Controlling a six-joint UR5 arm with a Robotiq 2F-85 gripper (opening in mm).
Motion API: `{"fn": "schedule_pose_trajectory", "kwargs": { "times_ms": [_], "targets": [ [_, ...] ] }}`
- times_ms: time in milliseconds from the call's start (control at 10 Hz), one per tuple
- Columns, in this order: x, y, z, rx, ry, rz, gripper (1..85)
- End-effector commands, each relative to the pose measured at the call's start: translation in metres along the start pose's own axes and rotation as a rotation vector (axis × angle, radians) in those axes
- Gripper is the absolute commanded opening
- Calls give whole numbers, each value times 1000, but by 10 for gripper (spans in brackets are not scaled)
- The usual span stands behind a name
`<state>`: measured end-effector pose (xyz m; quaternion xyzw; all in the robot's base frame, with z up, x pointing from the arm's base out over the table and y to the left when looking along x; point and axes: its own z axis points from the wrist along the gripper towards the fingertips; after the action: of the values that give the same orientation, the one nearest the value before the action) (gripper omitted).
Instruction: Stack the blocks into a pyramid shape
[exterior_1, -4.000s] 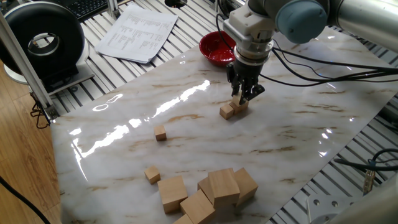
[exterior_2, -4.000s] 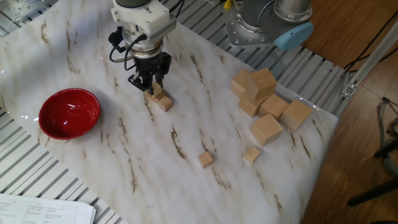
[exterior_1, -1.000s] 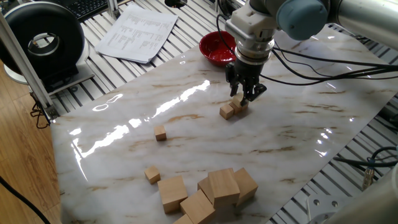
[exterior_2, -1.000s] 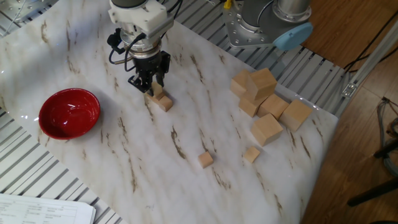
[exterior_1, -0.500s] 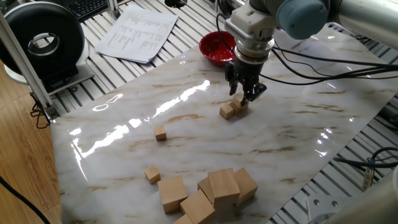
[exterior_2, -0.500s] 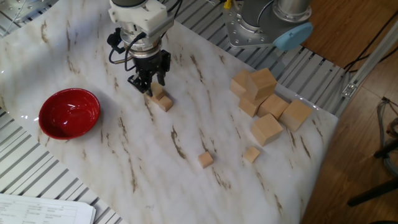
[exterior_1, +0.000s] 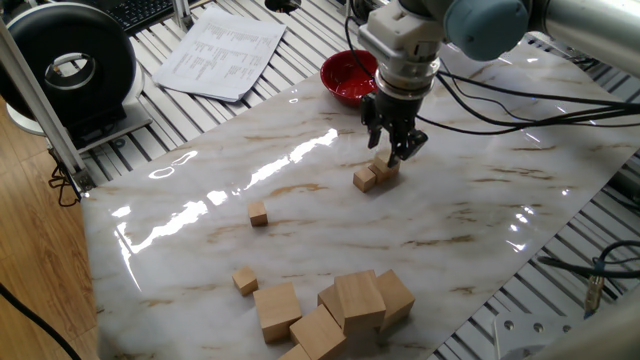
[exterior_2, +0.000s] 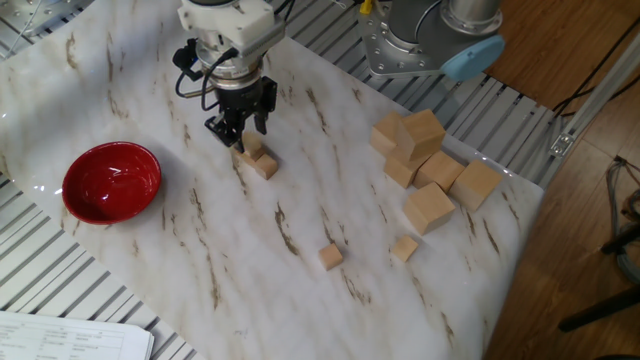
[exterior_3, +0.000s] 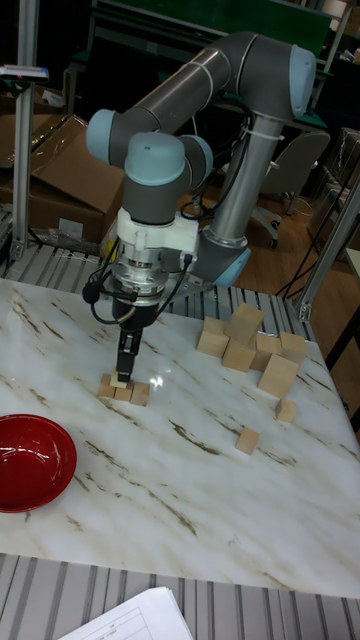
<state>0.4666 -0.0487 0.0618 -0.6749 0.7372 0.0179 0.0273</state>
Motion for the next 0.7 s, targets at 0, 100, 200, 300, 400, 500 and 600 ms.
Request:
{"fn": "schedule_pose_trajectory", "kwargs": {
  "times_ms": [0, 100, 200, 300, 400, 500, 600],
  "targets": [
    [-19, -2, -7, 14, 4, 56, 517],
    [-26, -4, -6, 18, 6, 74, 517],
    [-34, -5, 0, 23, -1, 100, 517],
    [-42, -9, 5, 36, 1, 118, 517],
    [-48, -12, 7, 52, 23, 142, 517],
    [-57, -11, 11, 62, 27, 170, 513],
    [-67, -11, 20, 83, 1, 197, 513]
  ]
}}
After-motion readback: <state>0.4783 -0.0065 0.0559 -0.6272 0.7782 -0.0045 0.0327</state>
